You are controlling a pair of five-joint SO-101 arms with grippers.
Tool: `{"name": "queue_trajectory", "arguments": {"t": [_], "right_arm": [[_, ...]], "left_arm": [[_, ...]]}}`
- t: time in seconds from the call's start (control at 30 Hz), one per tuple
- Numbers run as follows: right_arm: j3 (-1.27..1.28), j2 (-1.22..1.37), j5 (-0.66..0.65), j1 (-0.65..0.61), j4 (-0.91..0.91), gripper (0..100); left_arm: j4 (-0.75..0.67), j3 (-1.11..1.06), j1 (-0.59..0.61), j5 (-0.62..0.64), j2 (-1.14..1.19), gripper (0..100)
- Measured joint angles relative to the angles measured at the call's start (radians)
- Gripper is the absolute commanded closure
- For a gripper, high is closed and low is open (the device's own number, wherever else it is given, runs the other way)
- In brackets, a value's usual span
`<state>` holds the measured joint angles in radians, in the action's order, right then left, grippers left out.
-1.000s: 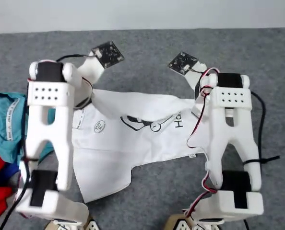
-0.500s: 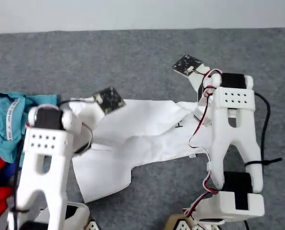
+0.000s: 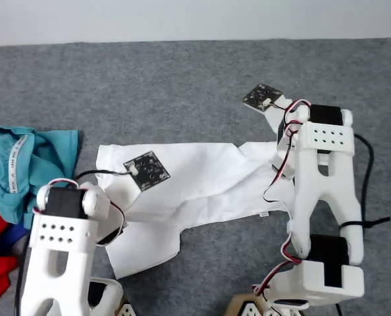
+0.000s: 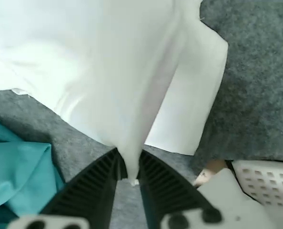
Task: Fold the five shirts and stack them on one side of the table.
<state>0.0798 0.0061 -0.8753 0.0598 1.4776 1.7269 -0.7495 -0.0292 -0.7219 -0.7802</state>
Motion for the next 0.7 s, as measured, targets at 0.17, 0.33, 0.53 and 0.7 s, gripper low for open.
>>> {"name": "queue_trajectory", "arguments": {"t": [0.17,0.33,0.53,0.7], "right_arm": [[0.002,0.000,-0.014,0.000,0.035,98.8],[0.051,0.000,-0.014,0.000,0.035,98.8],[0.141,0.000,-0.014,0.000,0.011,98.8],[0.180,0.000,-0.015,0.000,-0.052,98.8]], "left_arm": [[0.000,-0.055,-0.040,0.005,-0.023,100],[0.000,-0.080,-0.068,0.005,-0.026,100],[0.000,-0.115,-0.074,0.005,0.038,100],[0.000,-0.141,-0.074,-0.057,0.138,100]]}}
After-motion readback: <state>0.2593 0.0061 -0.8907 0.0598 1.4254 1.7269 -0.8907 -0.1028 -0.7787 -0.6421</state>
